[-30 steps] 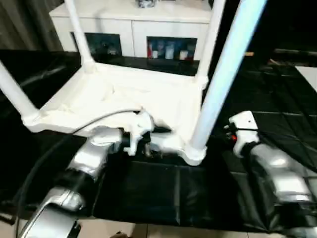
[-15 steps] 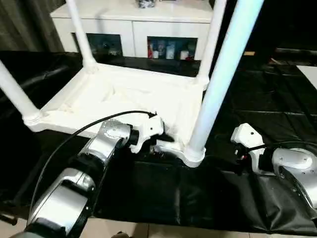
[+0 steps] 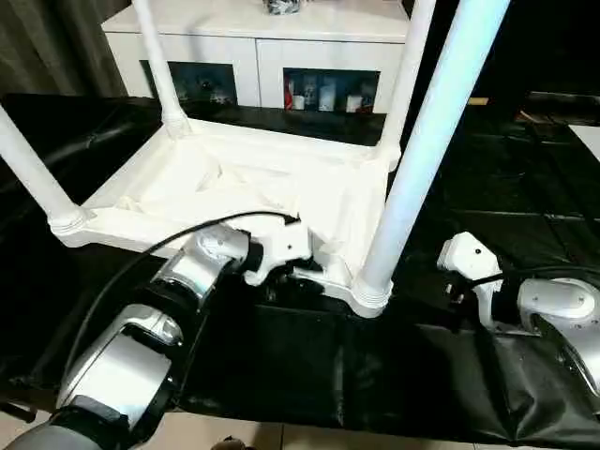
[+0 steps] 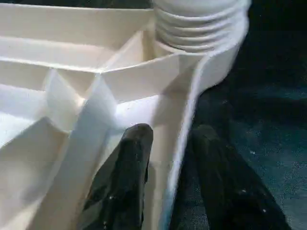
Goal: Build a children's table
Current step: Rotate table base
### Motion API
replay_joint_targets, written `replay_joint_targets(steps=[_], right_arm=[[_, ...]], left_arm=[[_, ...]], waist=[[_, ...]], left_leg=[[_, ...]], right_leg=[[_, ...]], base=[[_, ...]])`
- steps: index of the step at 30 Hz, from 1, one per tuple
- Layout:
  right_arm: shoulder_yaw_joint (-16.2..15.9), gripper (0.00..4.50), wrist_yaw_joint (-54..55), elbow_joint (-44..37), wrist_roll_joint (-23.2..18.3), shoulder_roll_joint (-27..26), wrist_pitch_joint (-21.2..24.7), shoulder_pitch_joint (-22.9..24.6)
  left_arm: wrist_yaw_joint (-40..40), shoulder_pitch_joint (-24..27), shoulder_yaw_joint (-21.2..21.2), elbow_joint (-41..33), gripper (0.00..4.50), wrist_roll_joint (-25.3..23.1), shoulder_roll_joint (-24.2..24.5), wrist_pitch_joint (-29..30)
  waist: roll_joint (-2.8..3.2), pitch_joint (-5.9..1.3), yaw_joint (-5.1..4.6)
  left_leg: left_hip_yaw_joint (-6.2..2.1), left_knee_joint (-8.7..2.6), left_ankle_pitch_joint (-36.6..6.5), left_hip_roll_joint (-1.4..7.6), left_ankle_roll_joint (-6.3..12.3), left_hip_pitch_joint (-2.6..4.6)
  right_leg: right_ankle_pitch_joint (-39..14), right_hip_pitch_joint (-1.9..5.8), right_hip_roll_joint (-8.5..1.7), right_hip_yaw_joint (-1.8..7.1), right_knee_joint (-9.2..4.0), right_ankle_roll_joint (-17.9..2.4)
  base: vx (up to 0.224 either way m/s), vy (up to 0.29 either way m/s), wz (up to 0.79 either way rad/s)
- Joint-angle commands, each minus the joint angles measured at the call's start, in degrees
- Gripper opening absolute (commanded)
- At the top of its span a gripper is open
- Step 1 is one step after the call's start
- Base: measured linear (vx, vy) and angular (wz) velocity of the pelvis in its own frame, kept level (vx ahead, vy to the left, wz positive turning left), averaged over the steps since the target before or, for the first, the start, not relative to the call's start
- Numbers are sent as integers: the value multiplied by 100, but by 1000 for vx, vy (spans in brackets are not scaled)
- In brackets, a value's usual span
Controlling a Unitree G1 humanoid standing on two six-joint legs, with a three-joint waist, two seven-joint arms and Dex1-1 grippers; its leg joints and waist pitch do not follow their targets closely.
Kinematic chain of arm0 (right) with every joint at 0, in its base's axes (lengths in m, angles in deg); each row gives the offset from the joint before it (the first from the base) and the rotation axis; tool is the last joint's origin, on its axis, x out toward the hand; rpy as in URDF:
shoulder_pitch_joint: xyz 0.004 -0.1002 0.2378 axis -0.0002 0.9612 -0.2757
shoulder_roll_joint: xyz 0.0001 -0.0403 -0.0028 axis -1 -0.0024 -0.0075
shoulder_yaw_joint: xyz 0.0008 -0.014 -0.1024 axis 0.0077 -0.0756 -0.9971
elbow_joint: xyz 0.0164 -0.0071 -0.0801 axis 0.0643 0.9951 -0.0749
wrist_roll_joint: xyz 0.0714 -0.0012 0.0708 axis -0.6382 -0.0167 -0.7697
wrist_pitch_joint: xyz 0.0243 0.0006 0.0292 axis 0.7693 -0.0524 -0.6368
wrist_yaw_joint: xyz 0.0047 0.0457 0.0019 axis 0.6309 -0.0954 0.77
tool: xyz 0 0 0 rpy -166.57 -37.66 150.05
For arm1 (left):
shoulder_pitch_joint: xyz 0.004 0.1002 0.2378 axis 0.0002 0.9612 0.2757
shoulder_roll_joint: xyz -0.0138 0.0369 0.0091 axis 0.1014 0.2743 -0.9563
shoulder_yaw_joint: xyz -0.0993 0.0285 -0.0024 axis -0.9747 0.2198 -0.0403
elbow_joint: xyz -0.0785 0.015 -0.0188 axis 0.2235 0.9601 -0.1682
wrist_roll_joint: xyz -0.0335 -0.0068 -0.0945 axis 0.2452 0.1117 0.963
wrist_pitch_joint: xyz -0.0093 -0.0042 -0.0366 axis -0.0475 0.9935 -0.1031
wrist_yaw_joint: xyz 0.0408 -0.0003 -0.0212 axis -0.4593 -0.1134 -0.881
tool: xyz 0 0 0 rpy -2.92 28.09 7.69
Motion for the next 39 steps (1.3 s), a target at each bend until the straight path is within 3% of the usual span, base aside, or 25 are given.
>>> replay_joint_targets(steps=[1, 9, 11, 12, 14, 15, 17, 21, 26, 27, 29, 31, 32, 33, 35, 39], right_arm=[[14, 375, -20, -87, 3, 75, 64, 11], [8, 375, 28, -114, 54, 32, 61, 29], [16, 375, 85, -100, 73, 0, 39, 11], [29, 375, 123, -91, 80, -22, 26, 4], [68, 375, 205, -54, 88, -69, 3, -17], [73, 375, 221, -45, 96, -74, -5, -22], [155, 375, 426, 67, 165, -157, -82, -77], [236, 375, 657, 176, 217, -270, -105, -134], [356, 375, 1220, 491, 364, -480, -12, -320], [360, 375, 1236, 504, 364, -488, -4, -330], [393, 375, 1342, 591, 356, -565, 35, -400], [382, 375, 1434, 680, 315, -698, 53, -479], [370, 375, 1468, 713, 332, -746, 48, -502], [351, 375, 1516, 742, 366, -787, 45, -526], [289, 375, 1598, 773, 406, -938, 61, -586], [243, 375, 1600, 730, 318, -1047, 82, -612]], left_arm=[[131, -122, 121, 115, 132, -150, -19, -119], [1, -256, 340, 343, 63, -532, -40, -111], [20, -260, 402, 359, 52, -633, -6, 39], [-10, -253, 393, 359, 52, -660, 9, 196], [-16, -214, 327, 309, 37, -633, 39, 555], [-14, -204, 305, 295, 37, -613, 41, 611], [7, -29, 64, 40, 25, -364, 102, 1227], [-154, 393, -102, -535, 19, -248, 271, 1724], [-633, 1270, -398, -1956, 8, -242, 531, 2615], [-640, 1296, -406, -2008, 6, -241, 535, 2631], [-671, 1499, -453, -2403, 4, -234, 569, 2747], [-581, 1691, -511, -2732, 1, 27, 495, 2255], [-578, 1752, -555, -2869, 1, 114, 450, 2254], [-522, 1779, -546, -2916, 1, 161, 432, 2137], [-655, 1797, -521, -2996, 1, 116, 375, 1863], [-859, 1856, -576, -3263, 1, 119, 298, 2171]], waist=[[-67, -389, 16], [-56, -399, 18], [-60, -395, 17], [-30, -394, 20], [-62, -386, 0], [-39, -386, 0], [-46, -374, -10], [-50, -368, -81], [-65, -347, -269], [-58, -339, -292], [-85, -328, -303], [-126, -325, -317], [-101, -331, -306], [-130, -324, -306], [-105, -343, -272], [-104, -351, -243]], left_leg=[[-29, -373, -961, 118, 422, 40], [-39, -371, -904, 122, 428, 38], [-38, -372, -893, 118, 433, 36], [-40, -371, -905, 118, 425, 38], [-34, -374, -920, 104, 425, 28], [-32, -375, -931, 105, 414, 35], [-26, -383, -1022, 104, 380, 40], [-45, -411, -1041, 103, 340, 1], [-38, -417, -1148, 89, 374, -12], [-44, -428, -1164, 85, 353, -24], [-29, -427, -1235, 76, 352, 4], [-25, -426, -1258, 68, 355, -12], [-18, -427, -1273, 78, 344, 22], [-15, -430, -1276, 78, 357, 22], [-12, -429, -1169, 82, 357, 25], [-7, -432, -1013, 96, 384, 24]], right_leg=[[-217, 309, -344, 222, -424, -1534], [-38, 316, -344, 223, -405, -1566], [-60, 322, -349, 223, -410, -1556], [-82, 318, -354, 222, -410, -1564], [-167, 327, -347, 219, -422, -1550], [-230, 320, -349, 219, -421, -1543], [-581, 304, -353, 220, -459, -1500], [-773, 321, -353, 208, -461, -1445], [-1120, 286, -324, 191, -497, -1374], [-1221, 300, -325, 183, -498, -1345], [-1549, 258, -312, 191, -547, -1214], [-1811, 242, -317, 198, -573, -1080], [-1798, 215, -308, 205, -568, -1068], [-1817, 205, -303, 207, -580, -1052], [-1579, 200, -300, 220, -551, -1062], [-1192, 212, -307, 223, -511, -1138]], base=[[0, 0, 0], [0, 0, 0], [0, 0, 0], [0, 0, 0], [0, 0, 0], [0, 0, 0], [0, 0, 0], [0, 0, 0], [0, 0, 0], [0, 0, 0], [0, 0, 0], [0, 0, 0], [0, 0, 0], [0, 0, 0], [0, 0, 0], [0, 0, 0]])
